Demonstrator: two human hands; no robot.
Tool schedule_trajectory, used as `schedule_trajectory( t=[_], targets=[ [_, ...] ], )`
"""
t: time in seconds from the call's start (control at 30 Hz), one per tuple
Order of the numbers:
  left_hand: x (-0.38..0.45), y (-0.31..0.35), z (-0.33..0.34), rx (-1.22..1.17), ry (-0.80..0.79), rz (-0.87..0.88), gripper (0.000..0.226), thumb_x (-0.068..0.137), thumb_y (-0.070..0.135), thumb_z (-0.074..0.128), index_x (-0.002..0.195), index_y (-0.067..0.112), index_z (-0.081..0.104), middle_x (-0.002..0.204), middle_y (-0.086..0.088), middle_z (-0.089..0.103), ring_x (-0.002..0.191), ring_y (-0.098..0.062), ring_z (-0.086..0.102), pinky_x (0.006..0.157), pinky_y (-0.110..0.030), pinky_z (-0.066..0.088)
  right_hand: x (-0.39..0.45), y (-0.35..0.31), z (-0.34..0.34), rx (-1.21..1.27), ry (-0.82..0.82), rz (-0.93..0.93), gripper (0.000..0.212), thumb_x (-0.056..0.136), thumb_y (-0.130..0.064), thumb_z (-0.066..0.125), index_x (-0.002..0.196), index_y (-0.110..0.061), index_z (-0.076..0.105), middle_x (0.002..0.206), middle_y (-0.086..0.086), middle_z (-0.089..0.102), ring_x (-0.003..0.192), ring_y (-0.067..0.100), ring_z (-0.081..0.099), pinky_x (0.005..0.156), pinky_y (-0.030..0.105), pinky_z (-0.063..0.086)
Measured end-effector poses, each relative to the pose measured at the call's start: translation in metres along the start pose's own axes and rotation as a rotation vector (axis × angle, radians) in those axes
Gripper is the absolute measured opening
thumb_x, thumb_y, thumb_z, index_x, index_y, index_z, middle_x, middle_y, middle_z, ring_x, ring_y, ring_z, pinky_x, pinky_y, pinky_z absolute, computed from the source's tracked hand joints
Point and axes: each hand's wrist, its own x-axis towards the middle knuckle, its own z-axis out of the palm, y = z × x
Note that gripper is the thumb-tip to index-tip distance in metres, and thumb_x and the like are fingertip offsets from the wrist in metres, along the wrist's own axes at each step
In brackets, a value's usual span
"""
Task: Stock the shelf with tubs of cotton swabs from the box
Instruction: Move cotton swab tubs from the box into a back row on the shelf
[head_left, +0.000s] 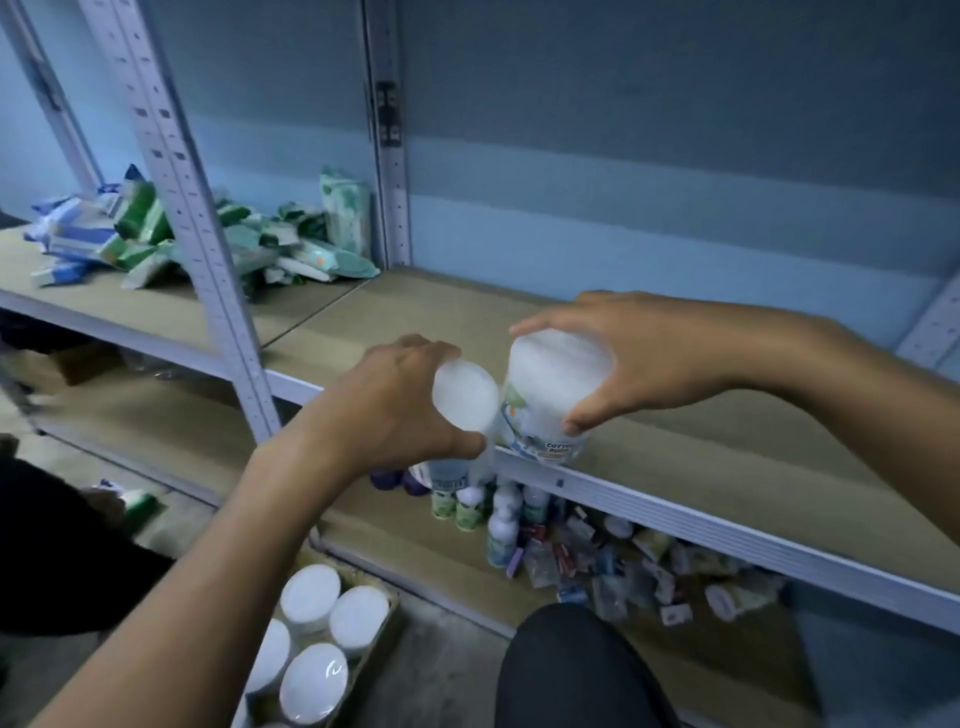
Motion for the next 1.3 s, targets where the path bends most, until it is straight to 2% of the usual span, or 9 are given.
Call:
schedule_trajectory(
  t=[0.1, 0.27, 0.43, 0.6, 0.8, 0.97, 1.03, 1.2, 1.3],
  targets=[
    [0.025, 0.034, 0.004, -0.010, -0.029, 0.064, 0.090, 0.065, 0.057, 0.078, 0.144, 0.027, 0.044, 0.139, 0.004, 0.049, 0.126, -0.019, 0.048, 0.097, -0.028, 0.039, -0.026, 0.022, -0.012, -0.001, 0.000, 0.105, 0.088, 0.065, -0.062, 0.080, 0.139, -0.061, 0.032, 0.129, -0.010, 0.049, 0.118, 0.017, 0.049, 0.101, 0.040, 0.044],
    [0.062, 0.084, 0.015, -0.018, -0.079, 0.169, 0.087, 0.069, 0.053, 0.078, 0.144, 0.026, 0.044, 0.143, 0.002, 0.048, 0.130, -0.019, 0.046, 0.101, -0.028, 0.038, -0.065, 0.058, -0.024, 0.024, -0.005, 0.275, 0.082, 0.066, -0.060, 0.081, 0.137, -0.056, 0.040, 0.130, -0.017, 0.053, 0.114, 0.015, 0.052, 0.100, 0.039, 0.046],
    [0.094, 0.127, 0.033, -0.003, -0.171, 0.261, 0.087, 0.070, 0.055, 0.077, 0.145, 0.026, 0.042, 0.148, 0.004, 0.046, 0.133, -0.017, 0.044, 0.101, -0.028, 0.037, -0.097, 0.098, -0.020, 0.074, -0.065, 0.485, 0.090, 0.059, -0.067, 0.079, 0.139, -0.055, 0.038, 0.133, -0.013, 0.053, 0.103, 0.021, 0.067, 0.094, 0.038, 0.053],
    [0.116, 0.161, 0.053, -0.012, -0.261, 0.331, 0.090, 0.065, 0.059, 0.078, 0.142, 0.028, 0.045, 0.145, 0.006, 0.048, 0.129, -0.017, 0.048, 0.103, -0.033, 0.043, -0.125, 0.137, 0.002, 0.099, -0.145, 0.639, 0.098, 0.062, -0.061, 0.083, 0.147, -0.049, 0.035, 0.137, -0.005, 0.046, 0.112, 0.024, 0.059, 0.092, 0.037, 0.055],
    [0.127, 0.188, 0.076, -0.002, -0.322, 0.381, 0.092, 0.067, 0.057, 0.078, 0.145, 0.026, 0.042, 0.147, 0.004, 0.045, 0.130, -0.019, 0.047, 0.100, -0.030, 0.042, -0.148, 0.162, 0.022, 0.157, -0.165, 0.747, 0.096, 0.058, -0.059, 0.085, 0.143, -0.048, 0.040, 0.143, -0.006, 0.043, 0.118, 0.024, 0.052, 0.086, 0.037, 0.059],
    [0.127, 0.202, 0.090, 0.023, -0.350, 0.414, 0.090, 0.067, 0.054, 0.079, 0.144, 0.024, 0.043, 0.145, 0.001, 0.046, 0.128, -0.020, 0.048, 0.103, -0.037, 0.045, -0.156, 0.166, 0.032, 0.135, -0.176, 0.786, 0.092, 0.067, -0.055, 0.085, 0.145, -0.045, 0.038, 0.128, -0.003, 0.043, 0.113, 0.024, 0.053, 0.091, 0.038, 0.056],
    [0.127, 0.205, 0.095, 0.012, -0.354, 0.421, 0.087, 0.069, 0.051, 0.078, 0.144, 0.024, 0.043, 0.143, 0.001, 0.046, 0.128, -0.019, 0.047, 0.102, -0.036, 0.045, -0.158, 0.168, 0.037, 0.131, -0.174, 0.792, 0.092, 0.066, -0.056, 0.085, 0.145, -0.045, 0.039, 0.129, -0.002, 0.045, 0.113, 0.024, 0.055, 0.091, 0.039, 0.056],
    [0.133, 0.208, 0.100, -0.011, -0.326, 0.440, 0.091, 0.068, 0.049, 0.081, 0.146, 0.026, 0.039, 0.146, 0.001, 0.042, 0.130, -0.019, 0.045, 0.105, -0.035, 0.042, -0.161, 0.175, 0.050, 0.148, -0.136, 0.845, 0.095, 0.058, -0.070, 0.079, 0.141, -0.047, 0.040, 0.126, 0.000, 0.045, 0.107, 0.026, 0.059, 0.088, 0.040, 0.057],
    [0.135, 0.206, 0.100, 0.002, -0.303, 0.406, 0.103, 0.060, 0.059, 0.083, 0.148, 0.029, 0.037, 0.148, 0.002, 0.038, 0.134, -0.023, 0.040, 0.108, -0.038, 0.040, -0.162, 0.177, 0.053, 0.104, -0.091, 0.879, 0.111, 0.053, -0.082, 0.073, 0.148, -0.043, 0.031, 0.137, 0.002, 0.044, 0.121, 0.027, 0.055, 0.097, 0.040, 0.051]
  ],
)
